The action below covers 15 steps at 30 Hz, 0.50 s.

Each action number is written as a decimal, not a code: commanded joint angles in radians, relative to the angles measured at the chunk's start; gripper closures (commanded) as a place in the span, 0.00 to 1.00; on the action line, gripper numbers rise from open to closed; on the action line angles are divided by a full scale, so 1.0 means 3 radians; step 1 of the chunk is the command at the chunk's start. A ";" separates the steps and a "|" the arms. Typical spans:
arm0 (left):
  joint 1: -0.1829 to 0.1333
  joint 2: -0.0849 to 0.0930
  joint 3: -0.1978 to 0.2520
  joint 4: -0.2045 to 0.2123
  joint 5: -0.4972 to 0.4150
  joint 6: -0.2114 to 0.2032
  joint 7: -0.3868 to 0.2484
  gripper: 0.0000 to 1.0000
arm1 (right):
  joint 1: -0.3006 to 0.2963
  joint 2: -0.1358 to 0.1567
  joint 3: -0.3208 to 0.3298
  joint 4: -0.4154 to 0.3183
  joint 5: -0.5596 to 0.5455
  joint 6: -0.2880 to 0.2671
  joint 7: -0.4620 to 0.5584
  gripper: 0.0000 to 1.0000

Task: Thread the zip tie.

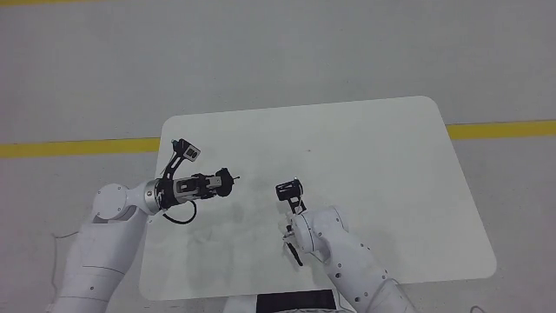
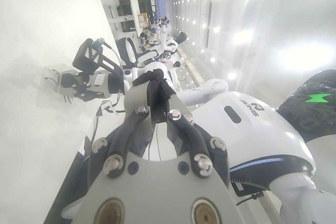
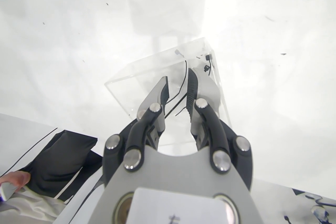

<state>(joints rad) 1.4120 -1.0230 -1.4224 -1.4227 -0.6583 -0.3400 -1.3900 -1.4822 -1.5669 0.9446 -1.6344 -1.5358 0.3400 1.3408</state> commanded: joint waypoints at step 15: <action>0.0000 0.0000 0.0000 0.0000 0.0000 0.0000 0.0000 1.00 | -0.0012 -0.0031 -0.0041 0.0012 -0.0114 0.0000 -0.0033 0.91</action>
<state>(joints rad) 1.4120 -1.0230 -1.4224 -1.4227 -0.6583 -0.3400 -1.3900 -1.4875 -1.5765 0.9341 -1.6334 -1.5700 0.3400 1.3306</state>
